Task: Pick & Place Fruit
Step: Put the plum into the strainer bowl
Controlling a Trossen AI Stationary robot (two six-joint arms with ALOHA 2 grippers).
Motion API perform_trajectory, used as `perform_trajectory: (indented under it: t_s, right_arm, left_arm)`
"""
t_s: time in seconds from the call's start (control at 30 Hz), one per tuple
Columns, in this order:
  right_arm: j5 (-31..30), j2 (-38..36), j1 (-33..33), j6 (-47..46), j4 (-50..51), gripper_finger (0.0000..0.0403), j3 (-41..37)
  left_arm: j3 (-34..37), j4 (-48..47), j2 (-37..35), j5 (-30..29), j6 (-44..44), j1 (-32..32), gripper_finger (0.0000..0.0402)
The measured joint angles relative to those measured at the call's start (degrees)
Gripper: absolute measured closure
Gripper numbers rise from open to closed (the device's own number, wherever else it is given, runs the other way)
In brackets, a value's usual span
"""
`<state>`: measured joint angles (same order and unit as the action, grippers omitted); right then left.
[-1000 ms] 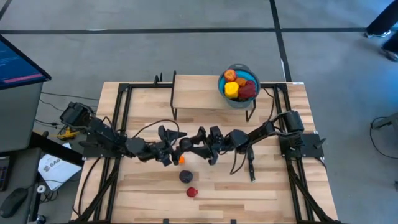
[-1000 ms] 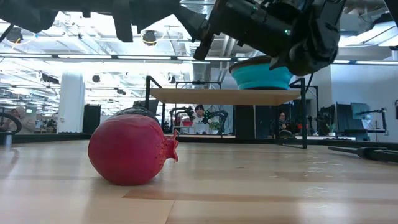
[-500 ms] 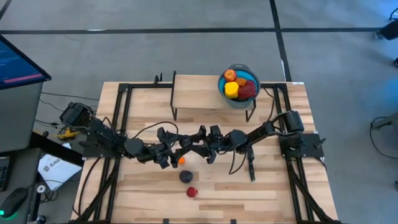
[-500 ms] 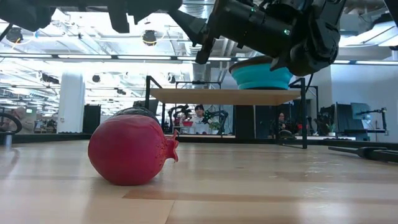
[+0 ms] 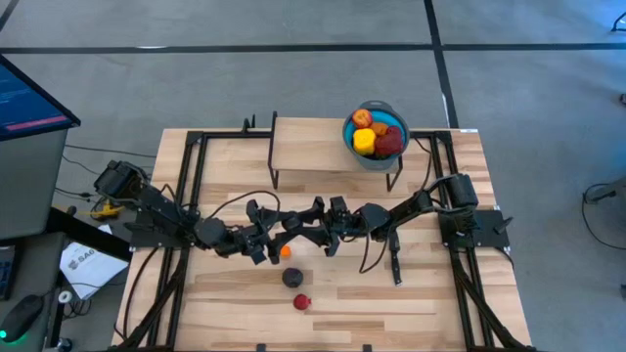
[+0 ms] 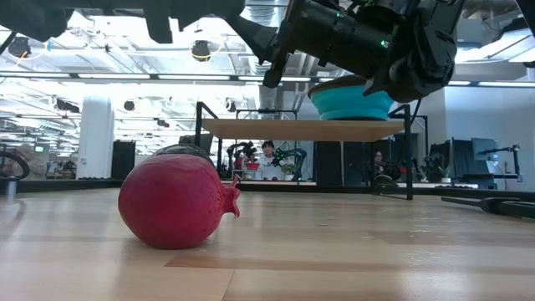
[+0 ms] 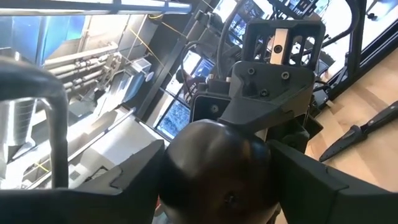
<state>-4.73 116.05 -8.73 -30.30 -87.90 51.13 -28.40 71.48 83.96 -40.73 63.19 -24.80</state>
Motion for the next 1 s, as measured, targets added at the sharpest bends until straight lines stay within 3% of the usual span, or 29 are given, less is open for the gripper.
perform_trajectory:
  t_s: [0.17,0.47,0.73,0.9,1.0]
  right_arm:
    - [5.14,0.0,0.43,0.37,0.64,0.0158,-0.11]
    - [7.27,0.04,1.28,0.48,8.35,0.0111,-0.02]
    - [16.78,0.04,3.67,-2.75,16.6,0.0059,0.0]
    - [14.31,0.04,5.23,-7.56,25.23,0.0039,-0.04]
    - [9.85,-1.01,4.66,-9.43,28.55,0.0038,-0.97]
  left_arm:
    - [0.02,-0.63,-0.06,-0.2,-2.24,-0.6,0.0147]
    - [-0.02,-1.52,-0.06,-3.04,-2.86,-2.81,0.0147]
    - [-0.02,-3.15,-0.02,-7.49,-2.79,-2.91,0.0145]
    - [-0.02,-3.15,-0.02,-12.23,-3.66,-3.8,0.0145]
    - [-0.19,-3.88,-0.71,-11.99,-9.91,-3.28,0.0145]
